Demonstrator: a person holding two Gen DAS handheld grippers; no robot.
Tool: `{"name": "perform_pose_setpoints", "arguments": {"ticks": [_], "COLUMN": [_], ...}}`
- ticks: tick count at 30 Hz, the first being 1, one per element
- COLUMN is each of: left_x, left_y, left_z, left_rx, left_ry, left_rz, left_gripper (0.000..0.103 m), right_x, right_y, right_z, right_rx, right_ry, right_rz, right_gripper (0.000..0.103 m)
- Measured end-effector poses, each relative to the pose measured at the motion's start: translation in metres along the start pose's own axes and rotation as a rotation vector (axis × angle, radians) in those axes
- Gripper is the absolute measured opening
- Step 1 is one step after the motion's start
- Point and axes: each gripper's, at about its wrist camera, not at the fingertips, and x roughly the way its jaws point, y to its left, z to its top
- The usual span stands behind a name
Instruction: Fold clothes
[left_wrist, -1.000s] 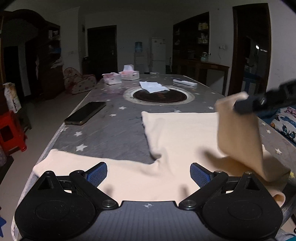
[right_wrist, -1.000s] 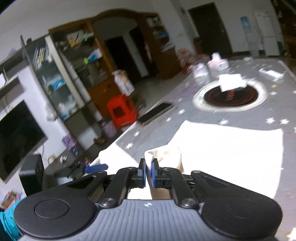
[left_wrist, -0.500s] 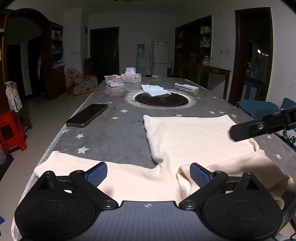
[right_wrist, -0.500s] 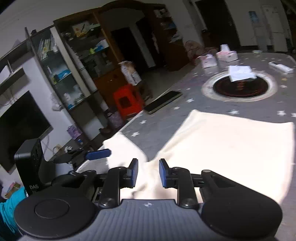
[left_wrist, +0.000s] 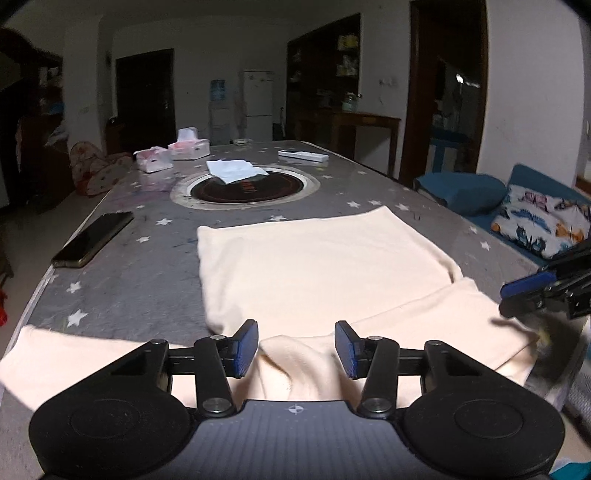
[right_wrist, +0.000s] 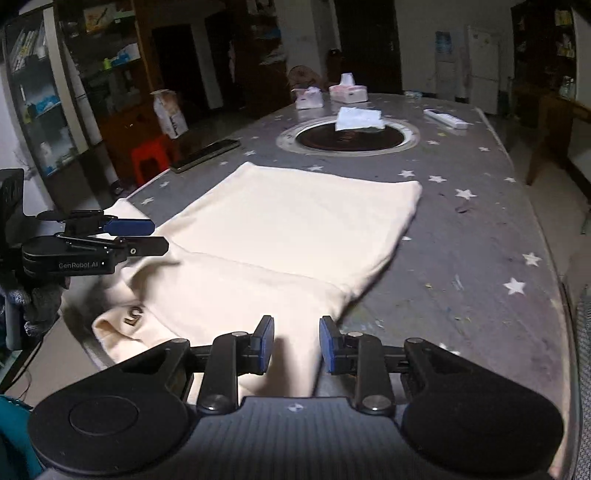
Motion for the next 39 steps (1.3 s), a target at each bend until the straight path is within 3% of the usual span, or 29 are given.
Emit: {"name": "perform_pose_setpoints", "arguments": {"ticks": [2, 4, 8, 12, 16, 21, 25, 33, 36, 39], "left_x": [0.004, 0.007, 0.009, 0.008, 0.002, -0.018, -0.021, -0.015, -0.018, -0.024], "left_y": [-0.003, -0.003, 0.000, 0.004, 0.019, 0.016, -0.001, -0.002, -0.002, -0.001], "left_z": [-0.001, -0.002, -0.003, -0.004, -0.001, 0.001, -0.005, -0.023, -0.025, -0.025], "left_rx": [0.021, 0.026, 0.040, 0.071, 0.036, 0.023, 0.055, 0.056, 0.063, 0.067], "left_ry": [0.005, 0.014, 0.018, 0.019, 0.014, -0.004, 0.027, 0.098, 0.083, 0.048], "left_rz": [0.008, 0.016, 0.053, 0.106, 0.175, 0.090, 0.041, 0.045, 0.050, 0.085], "left_gripper": [0.031, 0.022, 0.015, 0.015, 0.015, 0.016, 0.019, 0.023, 0.007, 0.002], "right_x": [0.000, 0.004, 0.015, 0.034, 0.039, 0.031, 0.027, 0.041, 0.043, 0.044], "right_y": [-0.003, -0.003, 0.000, 0.004, 0.003, 0.003, 0.015, 0.026, 0.026, 0.028], "right_z": [0.000, 0.004, 0.010, 0.011, 0.008, 0.008, 0.007, 0.003, 0.003, 0.002], "right_rx": [0.005, 0.000, -0.030, -0.077, -0.105, -0.107, -0.163, -0.196, -0.195, -0.203], "right_ry": [-0.016, -0.036, -0.071, -0.058, -0.049, -0.077, -0.089, -0.057, -0.050, -0.046], "right_rz": [-0.008, -0.025, -0.033, -0.058, -0.130, -0.129, -0.096, -0.065, -0.057, -0.056], "right_gripper": [0.026, 0.026, 0.026, 0.026, 0.026, 0.026, 0.027, 0.033, 0.039, 0.041]}}
